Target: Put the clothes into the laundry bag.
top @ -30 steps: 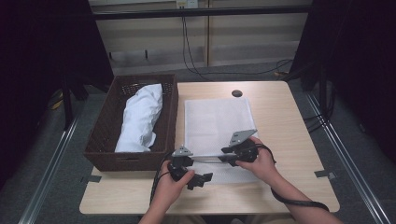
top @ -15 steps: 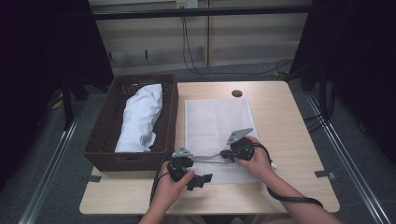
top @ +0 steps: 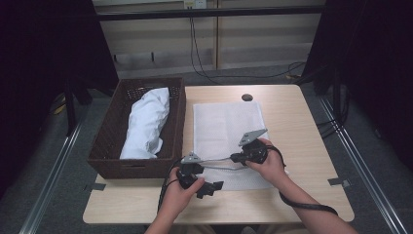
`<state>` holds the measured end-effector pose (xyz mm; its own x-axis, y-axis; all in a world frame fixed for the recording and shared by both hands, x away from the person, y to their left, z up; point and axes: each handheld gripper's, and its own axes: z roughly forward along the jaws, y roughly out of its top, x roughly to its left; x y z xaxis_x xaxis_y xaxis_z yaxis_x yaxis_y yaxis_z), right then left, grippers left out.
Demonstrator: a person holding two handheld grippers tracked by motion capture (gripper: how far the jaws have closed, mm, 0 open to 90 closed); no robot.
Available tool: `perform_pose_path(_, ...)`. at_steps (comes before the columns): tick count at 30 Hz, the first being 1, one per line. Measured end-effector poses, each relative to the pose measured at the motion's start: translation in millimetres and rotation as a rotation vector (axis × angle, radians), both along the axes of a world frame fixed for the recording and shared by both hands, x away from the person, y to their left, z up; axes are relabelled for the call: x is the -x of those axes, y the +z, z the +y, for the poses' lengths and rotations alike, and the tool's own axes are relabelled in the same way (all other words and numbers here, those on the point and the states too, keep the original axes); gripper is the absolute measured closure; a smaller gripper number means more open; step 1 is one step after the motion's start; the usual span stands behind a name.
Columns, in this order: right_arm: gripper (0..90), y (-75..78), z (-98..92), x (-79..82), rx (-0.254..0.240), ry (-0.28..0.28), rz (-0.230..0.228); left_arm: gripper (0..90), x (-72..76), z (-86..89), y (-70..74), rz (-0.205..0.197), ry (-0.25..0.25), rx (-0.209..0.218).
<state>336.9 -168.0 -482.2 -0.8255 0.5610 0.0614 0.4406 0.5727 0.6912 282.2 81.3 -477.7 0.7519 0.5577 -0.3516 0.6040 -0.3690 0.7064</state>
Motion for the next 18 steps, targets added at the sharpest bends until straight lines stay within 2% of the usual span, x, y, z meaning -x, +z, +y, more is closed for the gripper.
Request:
perform_pose_path(4, 89.7, 1.2, 0.4, 1.0, 0.011, -0.009, 0.006, 3.5, -1.3, -2.6, -0.5, -0.002, -0.007, 0.002)
perform_pose_path(8, 89.9, 8.2, 0.2, -0.5, -0.006, -0.01, 0.016, 3.4, -1.8, -5.2, -0.3, -0.003, -0.017, 0.009)
perform_pose_path(11, 89.9, 14.9, 0.4, -0.6, -0.016, -0.008, 0.014, 3.4, -1.9, -8.0, 0.4, -0.009, -0.023, 0.033)
perform_pose_path(14, 89.9, 19.9, 0.5, 0.3, -0.004, -0.016, 0.007, 3.4, -0.4, -11.7, 0.7, -0.016, -0.025, 0.037)
perform_pose_path(16, 89.9, 20.8, 0.0, 0.1, -0.014, -0.015, 0.011, 3.5, 0.7, -14.2, -0.3, -0.023, -0.031, 0.021)
perform_pose_path(18, 89.9, 20.8, 0.0, 0.2, -0.012, -0.013, 0.012, 5.8, 1.7, -16.5, -0.7, -0.045, -0.04, 0.022)
